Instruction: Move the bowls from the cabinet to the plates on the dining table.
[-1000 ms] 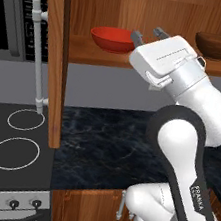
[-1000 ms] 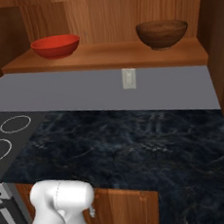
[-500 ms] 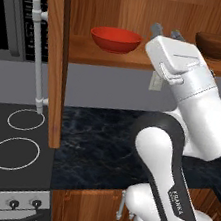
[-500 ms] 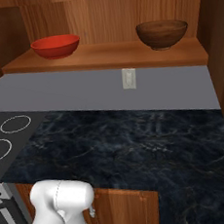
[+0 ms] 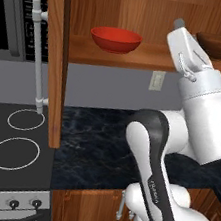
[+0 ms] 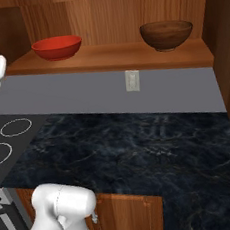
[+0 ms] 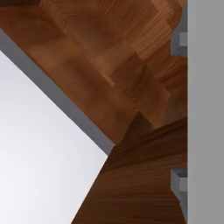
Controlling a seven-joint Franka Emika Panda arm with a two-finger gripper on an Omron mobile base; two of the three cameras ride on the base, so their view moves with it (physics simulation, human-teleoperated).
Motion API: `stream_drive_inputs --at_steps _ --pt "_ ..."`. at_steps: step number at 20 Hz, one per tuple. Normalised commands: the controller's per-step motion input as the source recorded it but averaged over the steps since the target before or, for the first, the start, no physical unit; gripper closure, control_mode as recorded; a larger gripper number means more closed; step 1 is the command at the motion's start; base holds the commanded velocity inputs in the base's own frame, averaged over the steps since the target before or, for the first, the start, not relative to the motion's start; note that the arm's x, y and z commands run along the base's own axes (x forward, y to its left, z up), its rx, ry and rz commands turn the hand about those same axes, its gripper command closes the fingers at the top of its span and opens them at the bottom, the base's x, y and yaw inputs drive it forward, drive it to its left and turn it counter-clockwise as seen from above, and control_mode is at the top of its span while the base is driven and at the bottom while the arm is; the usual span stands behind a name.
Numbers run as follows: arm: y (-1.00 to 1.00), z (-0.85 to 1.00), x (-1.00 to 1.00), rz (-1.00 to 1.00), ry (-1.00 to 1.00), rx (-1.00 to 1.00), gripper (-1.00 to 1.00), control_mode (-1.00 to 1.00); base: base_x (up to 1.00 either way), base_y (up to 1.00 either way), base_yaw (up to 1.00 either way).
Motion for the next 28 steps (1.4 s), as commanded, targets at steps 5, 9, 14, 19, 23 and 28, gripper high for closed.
stream_drive_inputs --at_steps 5,9,14,19,23,28 --pt "-0.35 0.04 -0.19 -0.09 0.16 0.13 -1.00 -1.00 0.00 0.00 0.00" --pt "-0.29 0.10 -0.18 -0.09 0.16 0.15 -1.00 -1.00 0.00 0.00 0.00" --pt "-0.17 0.08 -0.10 -0.12 0.20 0.10 -1.00 -1.00 0.00 0.00 0.00" --pt "-0.19 0.05 -0.03 -0.09 0.21 0.09 -1.00 -1.00 0.00 0.00 0.00" --pt "-0.33 0.00 0.07 0.00 0.21 0.09 -1.00 -1.00 0.00 0.00 0.00" --pt "-0.29 0.00 0.08 0.00 0.19 0.15 -1.00 -1.00 0.00 0.00 0.00"
